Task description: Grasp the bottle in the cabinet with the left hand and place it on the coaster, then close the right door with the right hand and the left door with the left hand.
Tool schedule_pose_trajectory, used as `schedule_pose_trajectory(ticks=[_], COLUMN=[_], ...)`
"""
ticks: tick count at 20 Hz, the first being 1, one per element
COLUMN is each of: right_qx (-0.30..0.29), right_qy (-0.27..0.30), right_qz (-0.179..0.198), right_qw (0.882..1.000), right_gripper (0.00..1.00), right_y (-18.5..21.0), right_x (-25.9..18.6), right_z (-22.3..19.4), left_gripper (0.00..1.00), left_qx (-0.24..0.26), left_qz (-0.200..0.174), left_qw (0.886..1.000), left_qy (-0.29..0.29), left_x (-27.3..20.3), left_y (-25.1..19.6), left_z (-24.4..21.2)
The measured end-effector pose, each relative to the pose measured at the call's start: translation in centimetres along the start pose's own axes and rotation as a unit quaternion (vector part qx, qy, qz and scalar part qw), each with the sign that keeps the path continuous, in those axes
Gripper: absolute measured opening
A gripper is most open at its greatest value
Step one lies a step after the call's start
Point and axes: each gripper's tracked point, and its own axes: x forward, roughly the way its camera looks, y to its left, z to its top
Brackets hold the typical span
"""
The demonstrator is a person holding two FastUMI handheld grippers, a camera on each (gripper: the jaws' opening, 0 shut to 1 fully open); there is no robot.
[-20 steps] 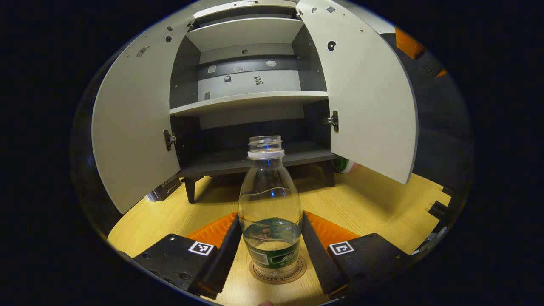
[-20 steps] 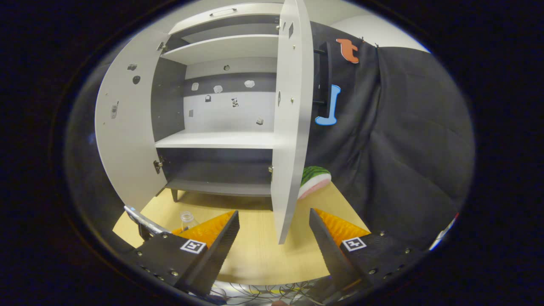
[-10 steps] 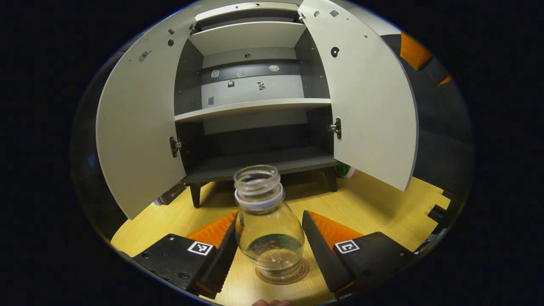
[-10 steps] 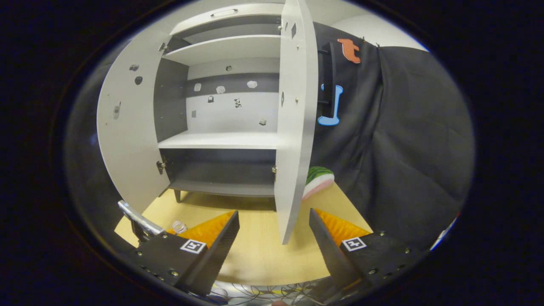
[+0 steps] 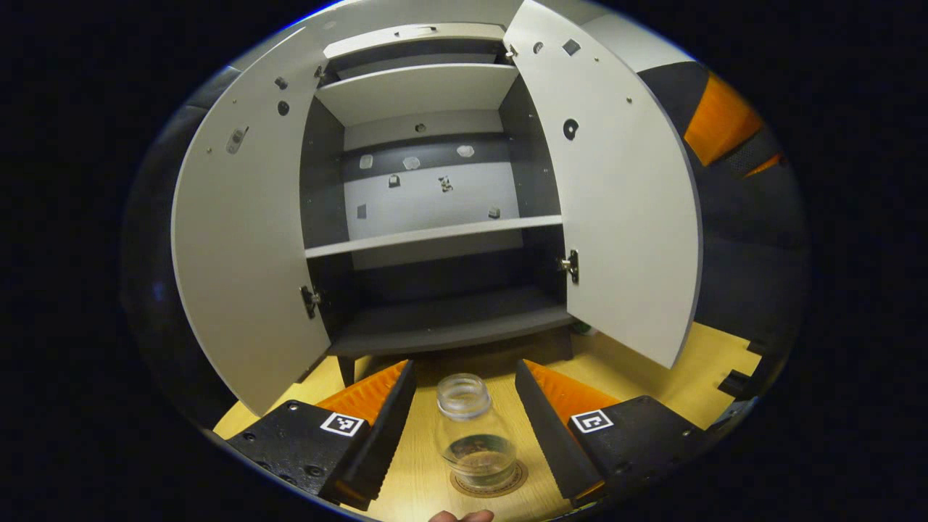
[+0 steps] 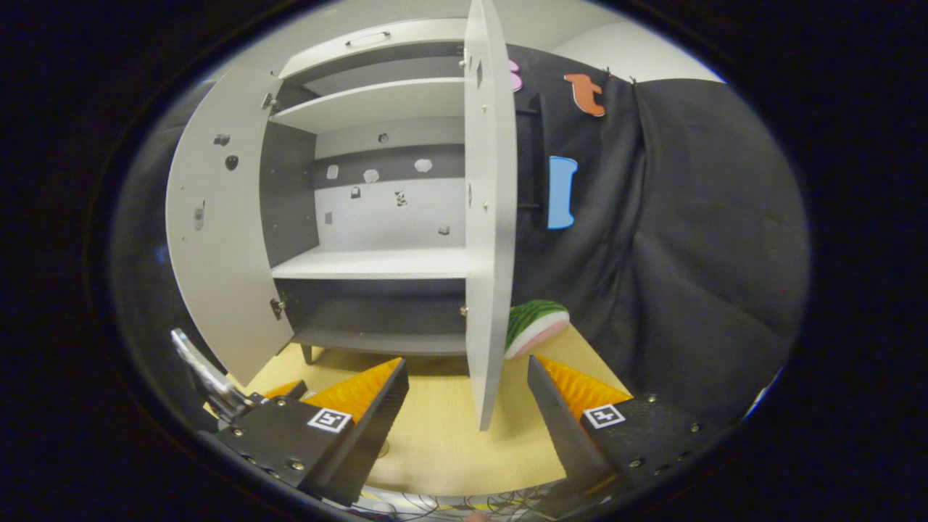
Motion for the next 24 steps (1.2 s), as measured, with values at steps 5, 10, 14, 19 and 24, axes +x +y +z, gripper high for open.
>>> schedule_pose_trajectory(ticks=[5, 10, 14, 19, 24], right_qx=[0.02, 0.039, 0.038, 0.05, 0.03], right_qy=[-0.049, -0.084, -0.081, -0.09, -0.093], right_qz=[-0.005, 0.003, 0.021, 0.039, 0.065], right_qw=[0.999, 0.996, 0.996, 0.994, 0.993], right_gripper=[1.0, 1.0, 0.98, 1.0, 0.98], right_y=[-2.9, -6.2, -7.1, -7.6, -6.9], right_x=[-0.3, 0.7, 2.9, 4.7, 5.6], right_z=[4.7, 8.5, 9.9, 11.1, 11.8], left_gripper=[0.88, 0.88, 0.88, 0.88, 0.88], left_qx=[-0.011, -0.024, -0.042, -0.022, -0.013], left_qz=[0.015, 0.04, 0.07, 0.093, 0.096], left_qw=[0.999, 0.998, 0.996, 0.995, 0.995], left_qy=[-0.031, -0.03, -0.02, -0.016, -0.015], left_x=[-1.1, -2.3, -3.4, -4.8, -5.9], left_y=[1.9, 5.0, 7.7, 9.3, 9.3], left_z=[6.1, 9.6, 10.3, 10.5, 11.0])
